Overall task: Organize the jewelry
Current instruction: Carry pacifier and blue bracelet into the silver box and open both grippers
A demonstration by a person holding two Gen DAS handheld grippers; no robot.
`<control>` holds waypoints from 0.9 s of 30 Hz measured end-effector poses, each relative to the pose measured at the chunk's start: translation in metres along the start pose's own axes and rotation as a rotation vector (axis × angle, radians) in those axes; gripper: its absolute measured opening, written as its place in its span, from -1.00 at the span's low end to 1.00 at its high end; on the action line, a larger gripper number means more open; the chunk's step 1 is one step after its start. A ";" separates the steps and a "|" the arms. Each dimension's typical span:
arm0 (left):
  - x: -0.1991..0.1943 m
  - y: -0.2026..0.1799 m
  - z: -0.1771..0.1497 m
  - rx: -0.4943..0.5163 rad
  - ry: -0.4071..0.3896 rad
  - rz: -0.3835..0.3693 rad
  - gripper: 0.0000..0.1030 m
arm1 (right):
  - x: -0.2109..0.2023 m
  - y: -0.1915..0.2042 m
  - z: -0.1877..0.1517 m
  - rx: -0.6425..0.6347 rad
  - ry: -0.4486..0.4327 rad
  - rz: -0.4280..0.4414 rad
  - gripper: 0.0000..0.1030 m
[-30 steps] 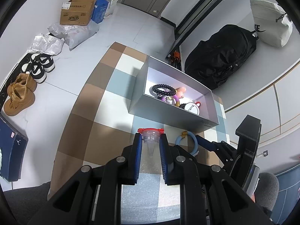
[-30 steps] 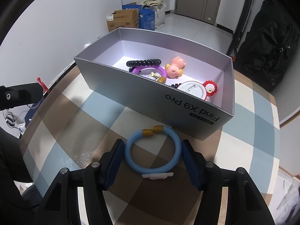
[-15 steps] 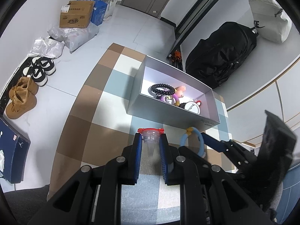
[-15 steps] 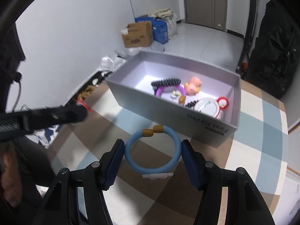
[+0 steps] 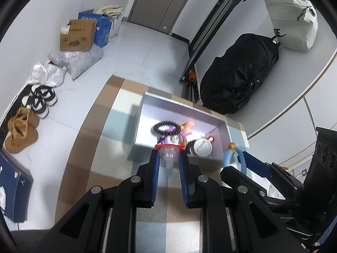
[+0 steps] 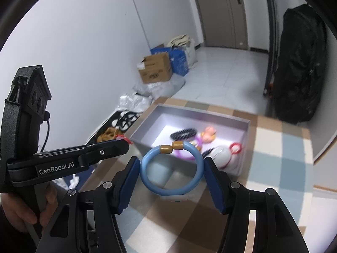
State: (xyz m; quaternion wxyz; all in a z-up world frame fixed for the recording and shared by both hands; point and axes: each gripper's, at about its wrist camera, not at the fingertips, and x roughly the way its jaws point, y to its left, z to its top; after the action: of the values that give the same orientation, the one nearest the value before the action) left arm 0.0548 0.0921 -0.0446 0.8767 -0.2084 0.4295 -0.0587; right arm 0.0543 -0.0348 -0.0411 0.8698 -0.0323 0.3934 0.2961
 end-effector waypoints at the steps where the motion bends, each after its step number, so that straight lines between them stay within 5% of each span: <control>1: 0.001 -0.001 0.001 0.003 -0.001 -0.004 -0.73 | -0.001 -0.002 0.003 0.007 -0.006 -0.003 0.19; 27: 0.062 -0.019 0.039 0.039 0.079 -0.023 -0.73 | 0.036 -0.066 0.037 0.196 0.007 0.024 0.19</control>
State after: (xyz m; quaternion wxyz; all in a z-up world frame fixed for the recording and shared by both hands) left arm 0.1250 0.0702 -0.0606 0.8623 -0.1938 0.4601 -0.0851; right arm 0.1330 -0.0602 -0.0526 0.8639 0.0566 0.4237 0.2664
